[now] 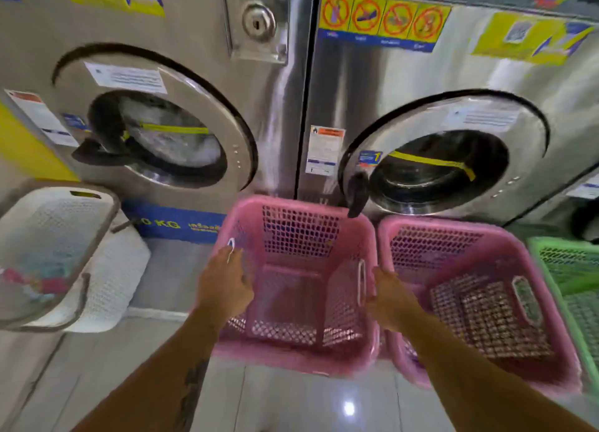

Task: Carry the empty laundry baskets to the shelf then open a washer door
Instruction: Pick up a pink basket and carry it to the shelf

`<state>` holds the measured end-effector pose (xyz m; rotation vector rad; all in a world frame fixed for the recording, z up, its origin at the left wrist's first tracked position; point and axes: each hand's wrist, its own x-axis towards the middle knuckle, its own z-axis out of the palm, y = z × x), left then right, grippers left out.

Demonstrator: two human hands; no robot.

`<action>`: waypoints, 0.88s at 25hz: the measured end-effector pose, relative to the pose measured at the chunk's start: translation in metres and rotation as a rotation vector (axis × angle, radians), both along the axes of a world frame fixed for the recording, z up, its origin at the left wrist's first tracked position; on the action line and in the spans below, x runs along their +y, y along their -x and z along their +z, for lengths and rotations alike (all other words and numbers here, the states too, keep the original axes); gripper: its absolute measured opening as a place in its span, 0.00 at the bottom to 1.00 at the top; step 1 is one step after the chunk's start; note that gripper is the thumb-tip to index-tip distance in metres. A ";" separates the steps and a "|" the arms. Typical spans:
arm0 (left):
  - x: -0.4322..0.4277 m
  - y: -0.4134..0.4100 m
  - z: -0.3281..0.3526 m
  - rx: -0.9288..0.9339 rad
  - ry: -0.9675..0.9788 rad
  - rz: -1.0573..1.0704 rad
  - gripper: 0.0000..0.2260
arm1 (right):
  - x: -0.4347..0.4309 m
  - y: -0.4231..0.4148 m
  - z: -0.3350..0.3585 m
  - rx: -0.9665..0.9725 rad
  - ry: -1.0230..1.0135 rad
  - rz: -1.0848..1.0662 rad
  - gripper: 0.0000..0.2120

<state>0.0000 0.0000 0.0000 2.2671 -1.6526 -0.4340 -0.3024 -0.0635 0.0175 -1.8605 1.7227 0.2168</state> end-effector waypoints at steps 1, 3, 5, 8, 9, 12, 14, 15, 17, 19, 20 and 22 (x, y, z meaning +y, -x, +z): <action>-0.008 -0.010 -0.014 -0.029 -0.013 -0.011 0.20 | -0.008 -0.007 -0.017 0.020 0.025 -0.025 0.32; -0.020 -0.025 -0.039 -0.111 -0.022 0.000 0.29 | -0.019 -0.016 -0.047 0.101 0.108 0.017 0.32; -0.031 -0.040 -0.062 -0.170 -0.047 -0.020 0.34 | -0.027 -0.022 -0.076 0.190 0.220 0.079 0.34; -0.044 -0.059 -0.097 -0.207 -0.073 -0.085 0.37 | -0.029 -0.028 -0.108 0.249 0.333 0.010 0.37; -0.047 -0.063 -0.106 -0.211 -0.063 -0.105 0.38 | -0.028 -0.027 -0.116 0.293 0.339 0.012 0.39; -0.049 -0.069 -0.122 -0.184 -0.012 -0.128 0.37 | -0.026 -0.022 -0.127 0.386 0.337 0.088 0.44; -0.043 -0.070 -0.124 -0.139 0.021 -0.121 0.38 | -0.024 -0.024 -0.123 0.355 0.341 0.059 0.43; -0.038 -0.072 -0.122 -0.116 0.032 -0.110 0.39 | -0.022 -0.027 -0.118 0.335 0.335 0.050 0.42; -0.023 -0.082 -0.115 -0.075 0.043 -0.083 0.38 | -0.016 -0.034 -0.103 0.303 0.345 0.074 0.41; 0.000 -0.093 -0.108 -0.029 0.020 -0.036 0.36 | -0.004 -0.040 -0.088 0.255 0.305 0.086 0.42; 0.015 -0.098 -0.104 -0.012 0.014 -0.004 0.35 | 0.004 -0.043 -0.081 0.225 0.280 0.098 0.42; 0.052 -0.104 -0.094 0.008 0.003 0.058 0.36 | 0.026 -0.050 -0.065 0.184 0.234 0.140 0.42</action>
